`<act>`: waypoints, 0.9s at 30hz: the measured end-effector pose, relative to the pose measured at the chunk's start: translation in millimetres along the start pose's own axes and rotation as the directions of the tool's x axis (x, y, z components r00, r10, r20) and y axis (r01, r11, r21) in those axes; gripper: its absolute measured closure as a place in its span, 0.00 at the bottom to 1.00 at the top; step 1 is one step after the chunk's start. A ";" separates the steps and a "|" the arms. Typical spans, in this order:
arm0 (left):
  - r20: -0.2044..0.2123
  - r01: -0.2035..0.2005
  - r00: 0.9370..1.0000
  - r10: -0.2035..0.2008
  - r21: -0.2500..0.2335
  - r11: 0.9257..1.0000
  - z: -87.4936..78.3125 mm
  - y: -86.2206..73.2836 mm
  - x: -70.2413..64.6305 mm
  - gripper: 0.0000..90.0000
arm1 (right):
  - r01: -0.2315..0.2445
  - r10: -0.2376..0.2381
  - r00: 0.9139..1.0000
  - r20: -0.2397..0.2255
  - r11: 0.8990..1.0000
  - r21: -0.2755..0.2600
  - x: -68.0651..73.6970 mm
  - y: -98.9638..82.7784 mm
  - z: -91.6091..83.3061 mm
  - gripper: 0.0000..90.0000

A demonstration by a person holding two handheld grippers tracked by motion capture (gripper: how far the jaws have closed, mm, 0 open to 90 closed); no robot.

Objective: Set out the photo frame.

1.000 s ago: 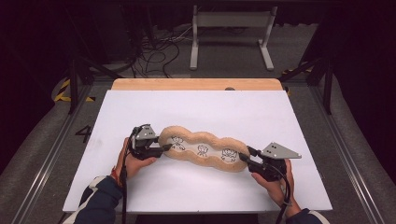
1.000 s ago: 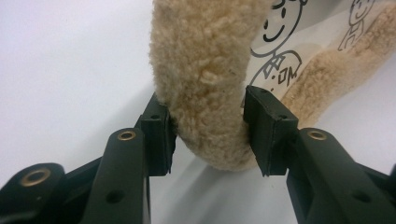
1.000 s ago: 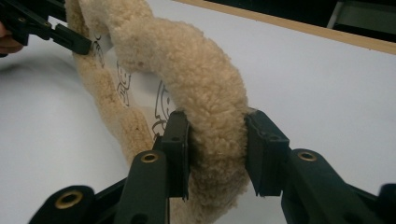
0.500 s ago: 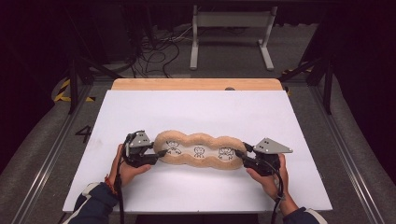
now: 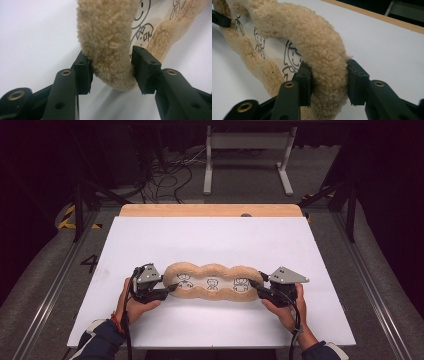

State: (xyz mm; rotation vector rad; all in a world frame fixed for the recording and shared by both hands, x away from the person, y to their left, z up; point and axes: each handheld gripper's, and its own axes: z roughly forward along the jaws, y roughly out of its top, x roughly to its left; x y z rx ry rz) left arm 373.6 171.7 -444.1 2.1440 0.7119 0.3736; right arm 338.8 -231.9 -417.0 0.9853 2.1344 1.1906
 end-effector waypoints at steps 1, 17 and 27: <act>-0.010 -0.010 1.000 0.010 -0.001 1.000 -0.1 0.0 -1.1 0.59 | 0.006 -0.006 1.000 0.007 1.000 0.017 0.0 -0.5 1.3 0.58; -0.027 -0.039 0.999 0.039 -0.008 0.999 -1.2 -0.9 -4.2 0.54 | -0.014 0.014 1.000 0.000 0.998 0.055 -2.6 -5.7 6.3 0.47; -0.044 -0.036 0.998 0.035 -0.027 0.999 -2.6 0.1 -6.7 0.25 | -0.019 0.017 1.000 0.019 0.996 0.091 -2.2 -4.9 6.0 0.34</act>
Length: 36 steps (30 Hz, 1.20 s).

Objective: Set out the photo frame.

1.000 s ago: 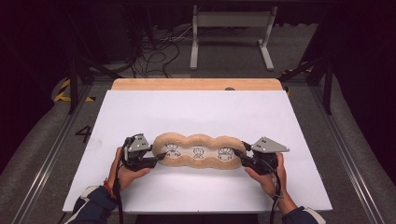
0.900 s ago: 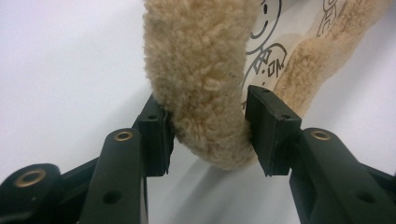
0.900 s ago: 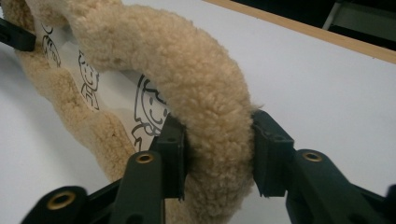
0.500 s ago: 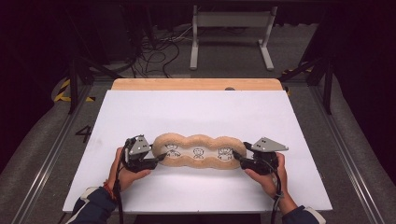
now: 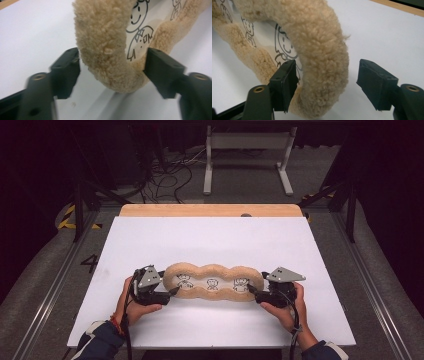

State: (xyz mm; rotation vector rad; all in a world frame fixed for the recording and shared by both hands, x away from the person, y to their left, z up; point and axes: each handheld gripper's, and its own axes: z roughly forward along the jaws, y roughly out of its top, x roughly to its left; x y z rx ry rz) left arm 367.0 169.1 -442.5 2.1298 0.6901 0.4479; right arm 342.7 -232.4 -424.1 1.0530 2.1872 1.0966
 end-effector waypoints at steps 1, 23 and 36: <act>-0.001 -0.005 1.000 0.005 0.003 1.000 0.3 -0.1 -0.8 0.25 | 0.006 -0.006 1.000 0.003 1.000 0.004 0.3 0.1 0.4 0.32; 0.021 -0.052 0.998 0.052 -0.015 0.999 -9.5 -4.0 -11.4 0.04 | 0.022 -0.022 1.000 -0.002 1.000 -0.019 1.3 0.1 -5.0 0.08; -0.004 -0.091 0.996 0.091 -0.028 0.995 -20.5 -4.2 -13.4 0.08 | 0.092 -0.092 0.996 -0.013 0.996 -0.012 4.7 4.4 -9.6 0.17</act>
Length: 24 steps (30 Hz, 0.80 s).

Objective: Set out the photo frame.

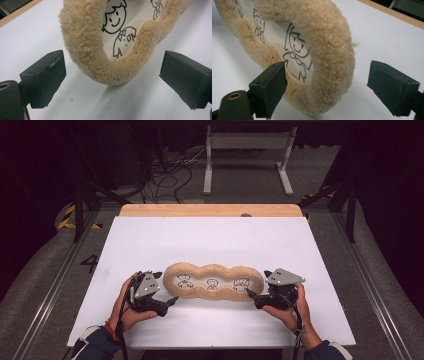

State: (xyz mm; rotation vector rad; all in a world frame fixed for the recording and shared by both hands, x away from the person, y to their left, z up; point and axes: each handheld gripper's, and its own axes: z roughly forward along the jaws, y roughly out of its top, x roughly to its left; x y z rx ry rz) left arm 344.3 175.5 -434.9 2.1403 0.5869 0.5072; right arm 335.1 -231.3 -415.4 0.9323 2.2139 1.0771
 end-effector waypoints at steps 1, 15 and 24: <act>0.000 0.000 1.000 0.000 0.000 1.000 0.0 0.0 0.0 0.08 | 0.000 0.000 1.000 0.000 1.000 0.000 0.0 0.0 0.0 0.17; -0.017 -0.005 1.000 0.005 0.032 0.999 -10.9 -15.2 1.1 0.08 | 0.013 -0.013 1.000 -0.014 1.000 0.005 -2.0 -10.1 -10.6 0.21; -0.014 0.006 1.000 -0.006 0.033 0.999 -18.5 -24.7 -0.5 0.08 | 0.010 -0.010 1.000 0.021 1.000 0.015 -4.8 -20.5 -16.5 0.19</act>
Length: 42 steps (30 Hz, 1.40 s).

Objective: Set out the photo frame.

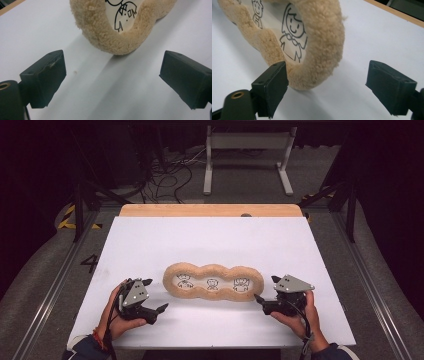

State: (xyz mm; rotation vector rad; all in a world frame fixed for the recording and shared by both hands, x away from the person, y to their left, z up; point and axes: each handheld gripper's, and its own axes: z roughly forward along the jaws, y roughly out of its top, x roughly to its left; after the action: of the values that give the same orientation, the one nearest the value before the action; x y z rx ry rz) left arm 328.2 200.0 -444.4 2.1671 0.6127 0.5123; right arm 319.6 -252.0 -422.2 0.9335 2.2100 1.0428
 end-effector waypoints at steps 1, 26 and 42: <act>0.001 0.003 1.000 -0.003 0.000 1.000 -0.5 -1.7 0.1 0.08 | 0.000 0.000 1.000 0.000 1.000 0.000 0.0 0.0 0.0 0.19; 0.013 0.041 0.999 -0.042 0.022 0.999 -16.1 -37.0 12.7 0.08 | -0.018 0.016 0.997 0.081 0.999 0.032 -21.8 -38.3 -19.3 0.16; -0.037 0.115 0.993 -0.115 -0.007 0.993 -41.6 -59.9 28.0 0.08 | -0.052 0.047 0.990 0.136 0.998 0.035 -34.4 -56.2 -35.3 0.15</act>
State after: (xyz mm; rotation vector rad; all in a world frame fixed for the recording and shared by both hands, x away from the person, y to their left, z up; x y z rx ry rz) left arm 312.8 274.3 -463.0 2.1071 0.7508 0.4925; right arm 296.5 -320.3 -442.0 1.0493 2.1115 0.9334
